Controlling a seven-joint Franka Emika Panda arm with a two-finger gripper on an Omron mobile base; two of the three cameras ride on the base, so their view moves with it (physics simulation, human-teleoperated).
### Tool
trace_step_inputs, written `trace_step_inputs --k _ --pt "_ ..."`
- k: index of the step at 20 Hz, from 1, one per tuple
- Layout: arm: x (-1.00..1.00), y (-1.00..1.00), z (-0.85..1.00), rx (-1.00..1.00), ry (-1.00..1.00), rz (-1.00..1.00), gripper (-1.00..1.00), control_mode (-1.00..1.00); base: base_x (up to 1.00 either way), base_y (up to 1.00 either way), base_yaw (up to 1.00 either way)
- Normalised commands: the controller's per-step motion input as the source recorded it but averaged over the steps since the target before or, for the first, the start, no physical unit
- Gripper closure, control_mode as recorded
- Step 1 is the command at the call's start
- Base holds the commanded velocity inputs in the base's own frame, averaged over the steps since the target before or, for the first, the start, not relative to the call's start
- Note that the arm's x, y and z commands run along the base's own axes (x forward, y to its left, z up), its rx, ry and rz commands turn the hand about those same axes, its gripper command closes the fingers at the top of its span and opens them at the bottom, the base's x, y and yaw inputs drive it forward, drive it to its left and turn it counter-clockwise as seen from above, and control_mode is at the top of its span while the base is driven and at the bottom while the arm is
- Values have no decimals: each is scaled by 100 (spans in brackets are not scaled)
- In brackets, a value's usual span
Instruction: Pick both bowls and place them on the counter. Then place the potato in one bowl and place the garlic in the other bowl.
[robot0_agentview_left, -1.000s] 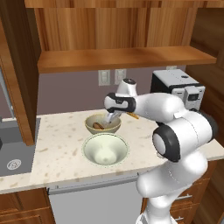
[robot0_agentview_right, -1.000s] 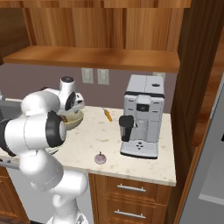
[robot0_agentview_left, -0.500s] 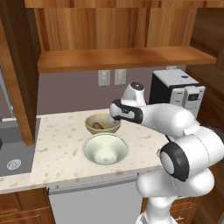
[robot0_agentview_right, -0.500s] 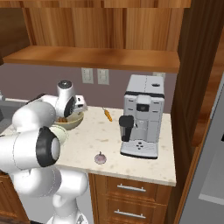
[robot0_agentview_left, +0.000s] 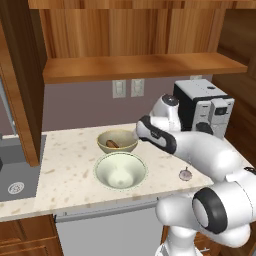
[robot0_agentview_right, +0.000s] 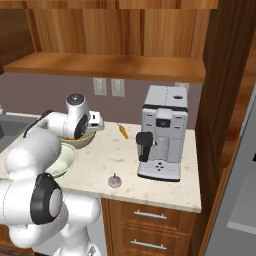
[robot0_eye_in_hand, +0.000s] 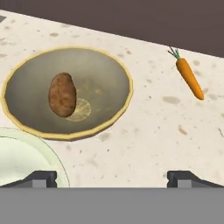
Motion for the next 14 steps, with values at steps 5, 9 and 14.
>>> trace_step_inputs --k 5,9,14 --pt "-41 -41 28 10 4 -13 -100 -100 0 0 0" --pt "-45 -25 14 8 11 -19 -100 -100 0 0 0" --pt "-44 -31 5 5 15 -19 -100 -100 0 0 0"
